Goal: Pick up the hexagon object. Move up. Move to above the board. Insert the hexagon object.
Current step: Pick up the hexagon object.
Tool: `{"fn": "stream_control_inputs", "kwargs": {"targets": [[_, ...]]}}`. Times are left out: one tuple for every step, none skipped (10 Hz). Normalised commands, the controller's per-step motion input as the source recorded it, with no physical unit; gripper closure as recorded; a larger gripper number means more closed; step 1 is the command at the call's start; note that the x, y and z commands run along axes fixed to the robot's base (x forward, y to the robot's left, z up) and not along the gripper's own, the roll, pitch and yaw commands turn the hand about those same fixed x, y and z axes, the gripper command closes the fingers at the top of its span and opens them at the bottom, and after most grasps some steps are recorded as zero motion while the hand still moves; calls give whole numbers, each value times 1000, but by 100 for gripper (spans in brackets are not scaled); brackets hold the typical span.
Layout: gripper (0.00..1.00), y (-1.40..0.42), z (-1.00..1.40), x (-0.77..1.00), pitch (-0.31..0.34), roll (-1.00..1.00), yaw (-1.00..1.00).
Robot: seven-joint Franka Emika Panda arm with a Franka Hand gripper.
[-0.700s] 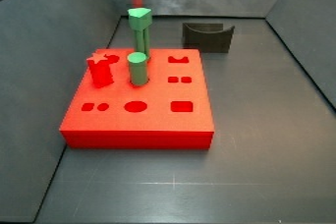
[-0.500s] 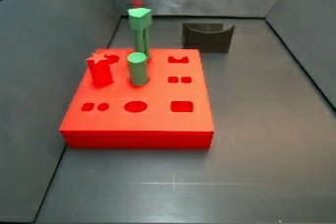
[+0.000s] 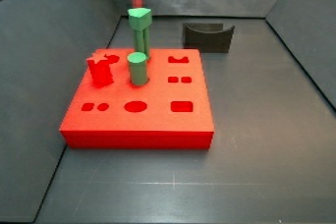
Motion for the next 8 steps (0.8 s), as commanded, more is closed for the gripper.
{"fn": "stream_control_inputs", "kwargs": {"targets": [[0, 377, 0, -217, -140, 7, 694], [0, 351, 0, -120, -139, 6, 751], [0, 294, 0, -23, -137, 0, 691], [0, 223, -11, 0, -119, -70, 386], [0, 146, -17, 0, -110, -143, 126], [0, 226, -177, -117, -91, -70, 0], [0, 237, -306, -243, -113, 0, 0], [0, 126, -311, -143, -100, -14, 0]]}}
